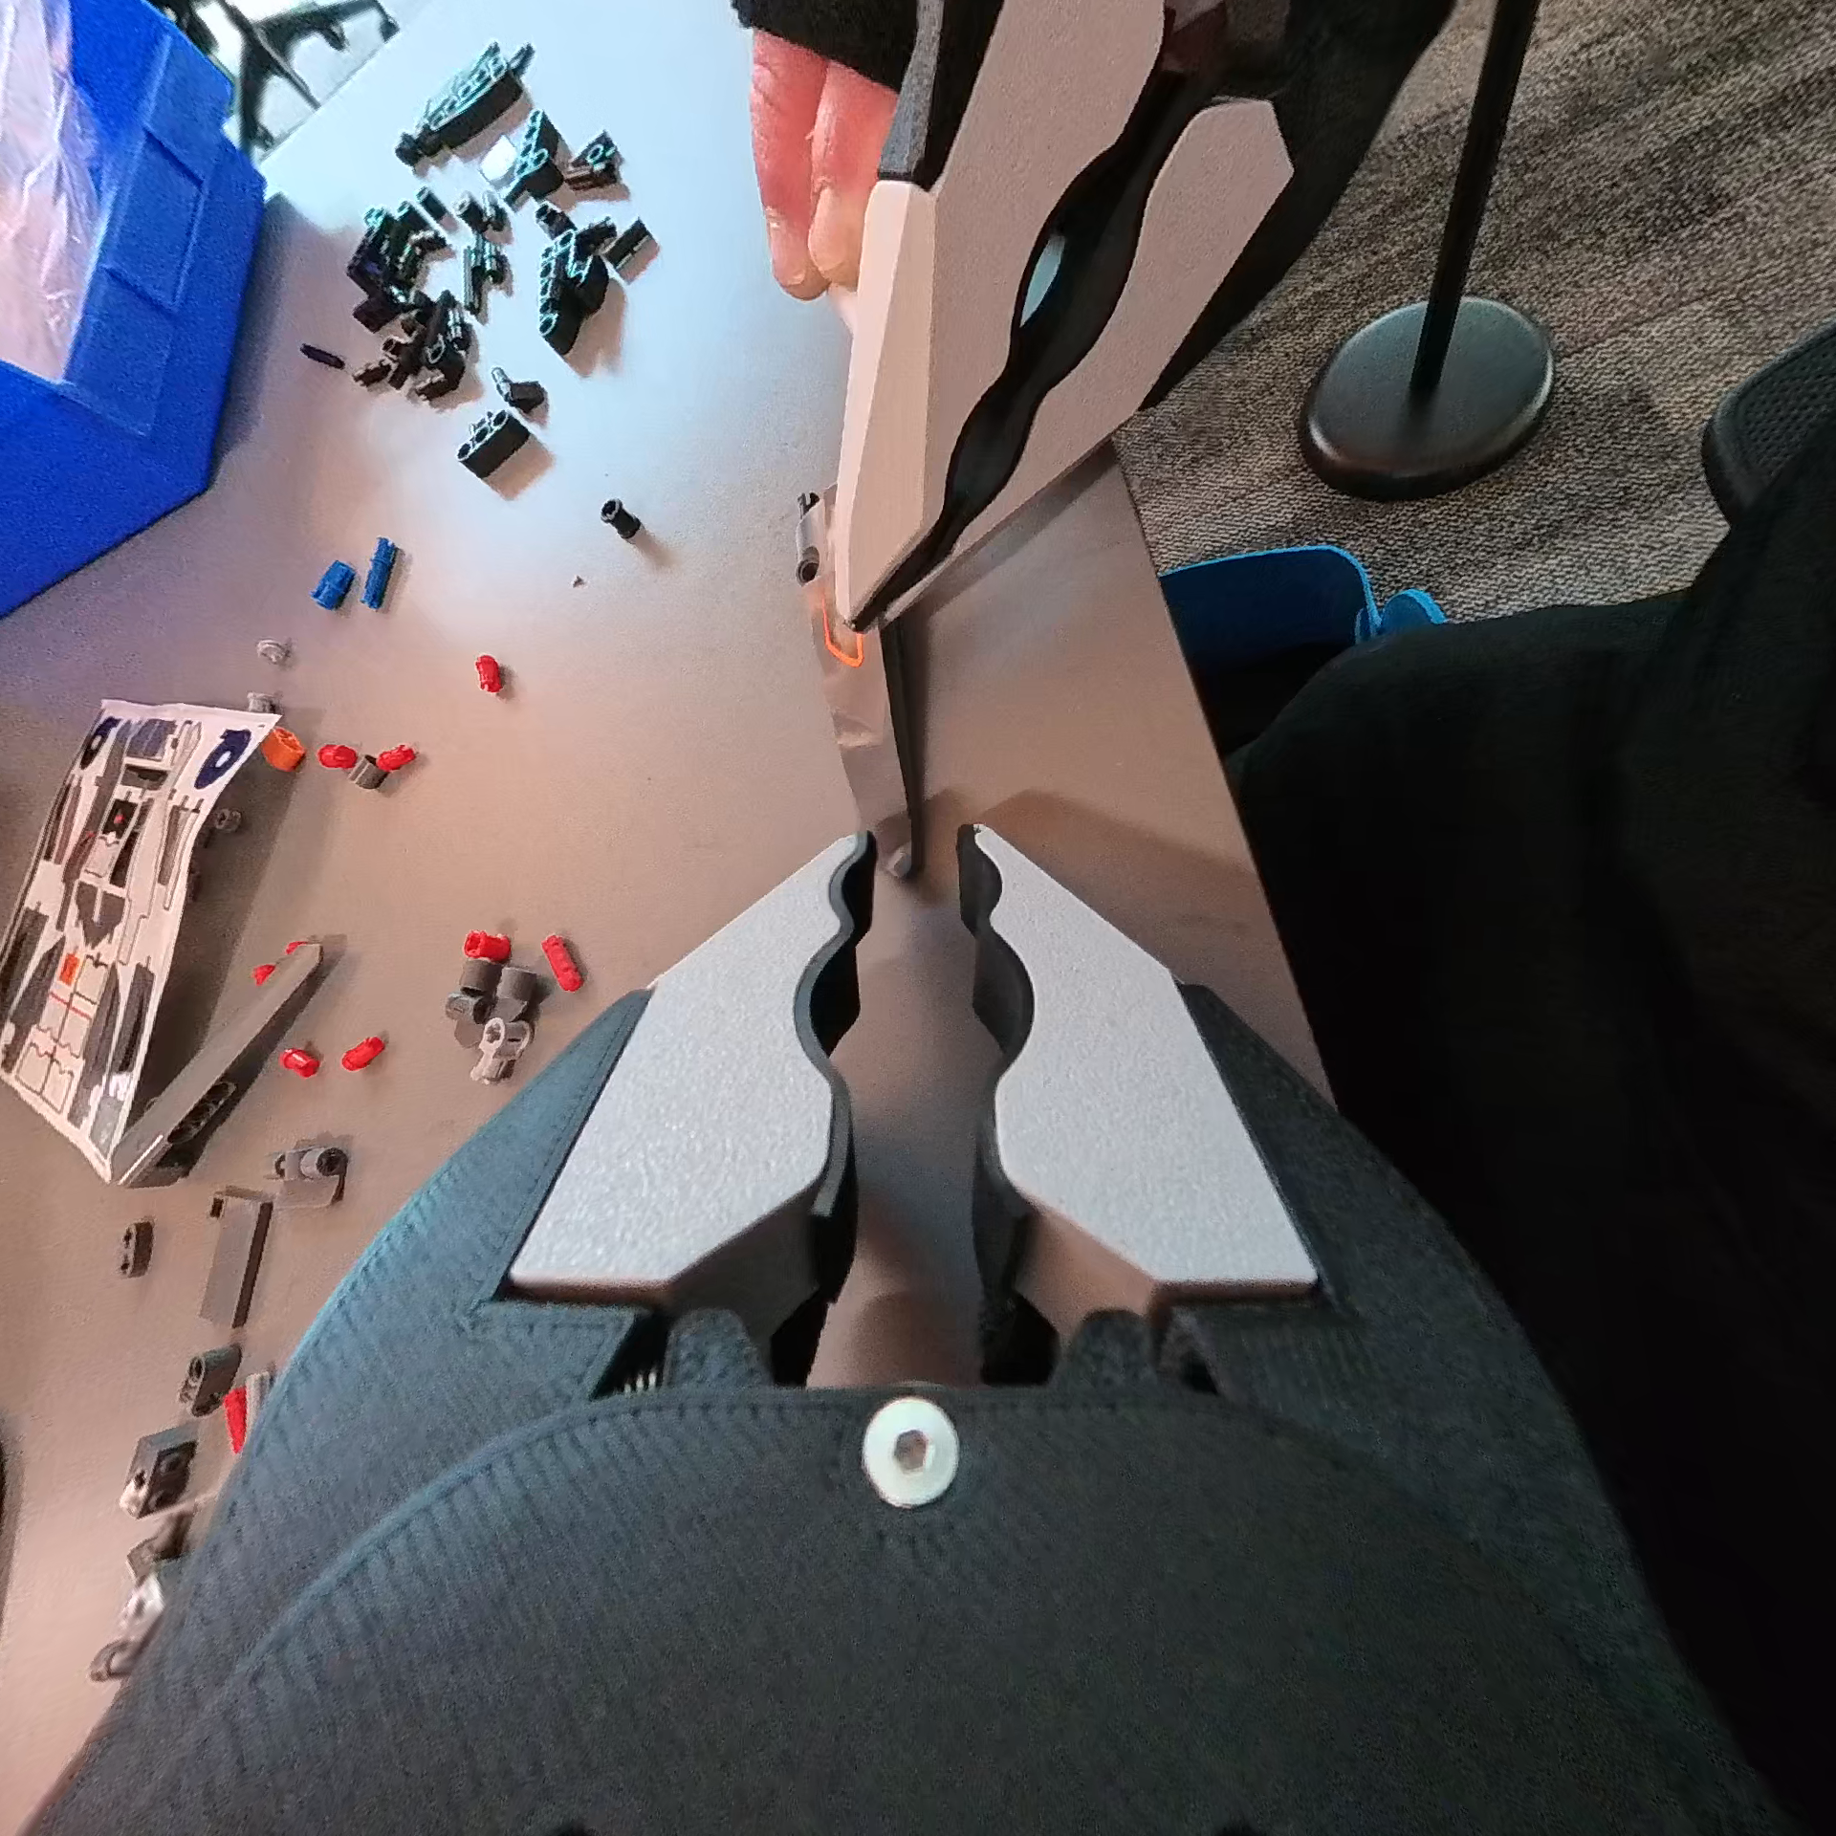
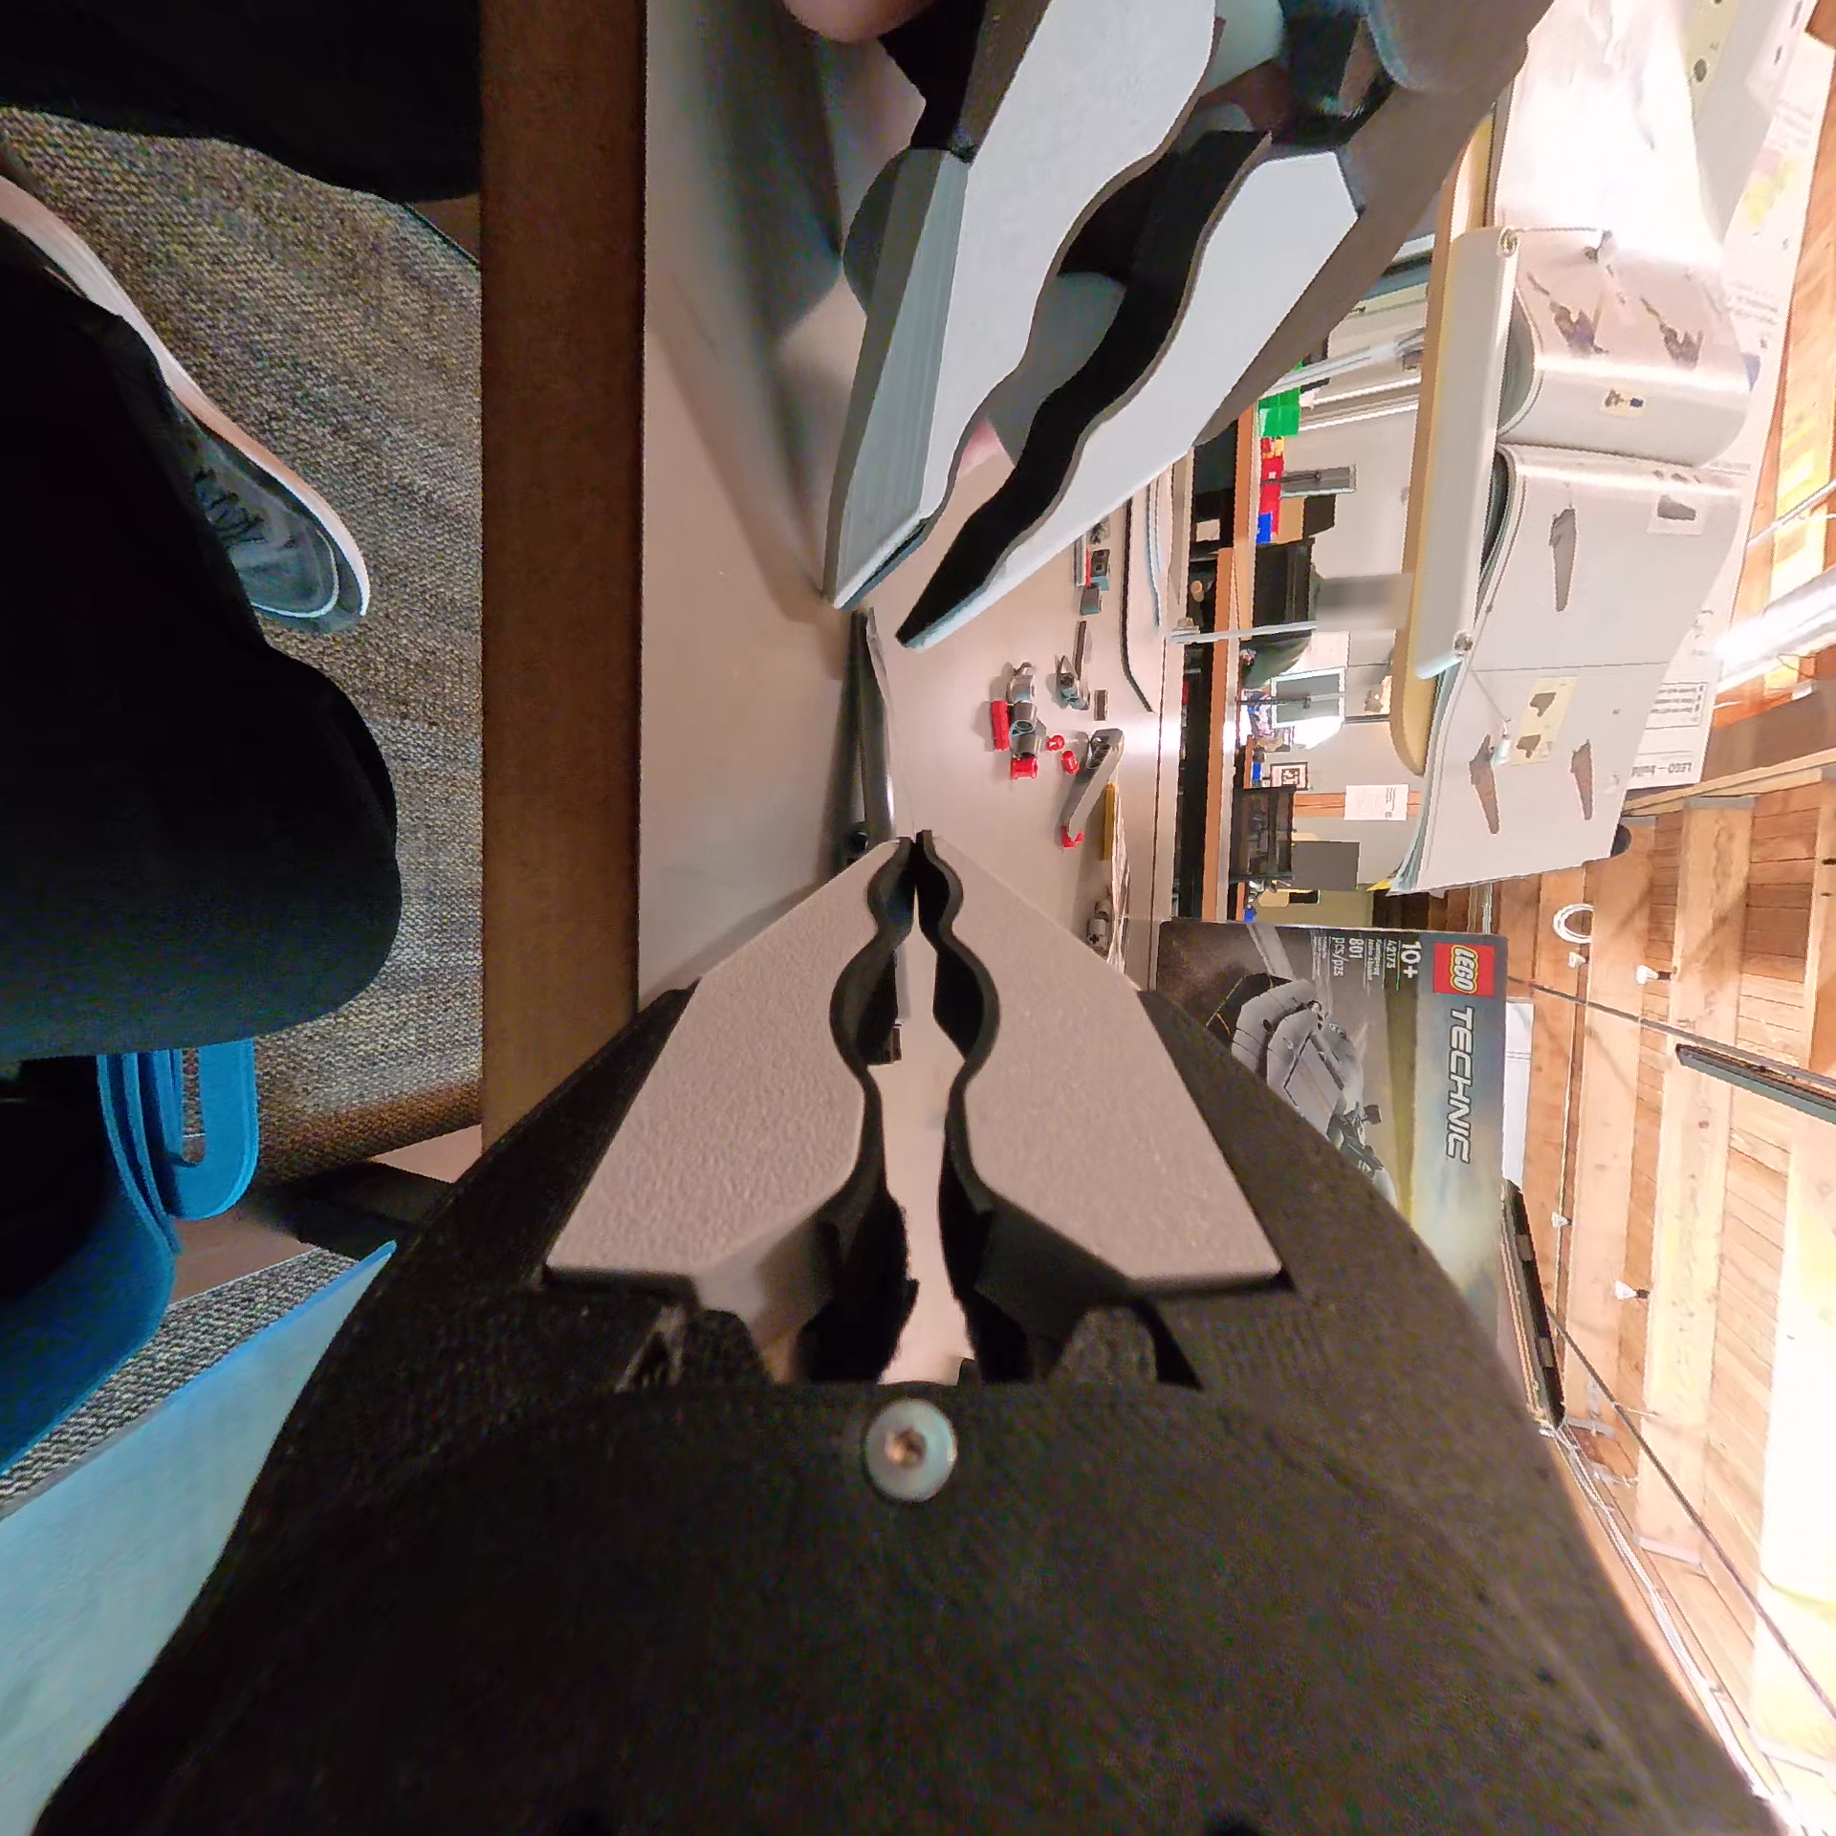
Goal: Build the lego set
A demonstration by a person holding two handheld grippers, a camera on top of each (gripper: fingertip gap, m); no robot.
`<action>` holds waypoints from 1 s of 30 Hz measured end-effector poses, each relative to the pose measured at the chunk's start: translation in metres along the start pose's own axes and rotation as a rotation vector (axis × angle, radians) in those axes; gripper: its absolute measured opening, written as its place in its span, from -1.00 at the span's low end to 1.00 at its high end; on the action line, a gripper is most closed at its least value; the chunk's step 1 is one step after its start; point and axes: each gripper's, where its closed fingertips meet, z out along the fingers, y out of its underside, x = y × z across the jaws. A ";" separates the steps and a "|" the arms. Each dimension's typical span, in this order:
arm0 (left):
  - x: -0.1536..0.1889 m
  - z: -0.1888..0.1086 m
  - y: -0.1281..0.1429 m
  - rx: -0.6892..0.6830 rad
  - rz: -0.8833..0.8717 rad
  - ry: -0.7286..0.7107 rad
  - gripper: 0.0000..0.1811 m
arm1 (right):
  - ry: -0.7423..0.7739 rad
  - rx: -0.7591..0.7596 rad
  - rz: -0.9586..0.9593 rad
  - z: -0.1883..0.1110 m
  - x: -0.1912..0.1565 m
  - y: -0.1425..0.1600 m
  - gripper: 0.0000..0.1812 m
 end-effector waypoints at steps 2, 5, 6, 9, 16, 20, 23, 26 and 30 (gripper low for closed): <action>0.002 0.000 -0.001 0.004 0.021 0.000 -0.86 | 0.002 0.001 0.001 0.000 0.000 0.000 -1.00; 0.001 0.000 -0.001 0.005 0.019 -0.007 -0.84 | 0.006 0.002 0.004 -0.001 0.000 0.000 -1.00; 0.000 0.000 -0.001 0.005 0.014 -0.009 -0.83 | 0.008 0.002 0.006 -0.001 0.000 0.000 -1.00; -0.003 0.001 -0.001 0.005 -0.004 -0.005 -0.80 | 0.011 0.001 0.006 -0.001 0.001 0.000 -1.00; -0.009 0.010 -0.003 -0.024 -0.043 0.013 -0.85 | 0.013 -0.001 0.006 -0.002 0.002 0.000 -1.00; -0.009 0.013 -0.003 -0.034 -0.067 0.035 -0.89 | 0.013 0.000 0.007 -0.002 0.001 0.001 -1.00; -0.010 0.013 -0.004 -0.037 -0.086 0.040 -0.88 | 0.014 0.001 0.007 -0.003 0.001 0.001 -1.00; -0.010 0.014 -0.004 -0.045 -0.086 0.049 -0.89 | 0.019 0.002 0.003 -0.003 0.002 0.001 -1.00; -0.010 0.015 -0.004 -0.055 -0.077 0.058 -0.90 | 0.026 0.002 -0.004 -0.004 0.004 0.001 -1.00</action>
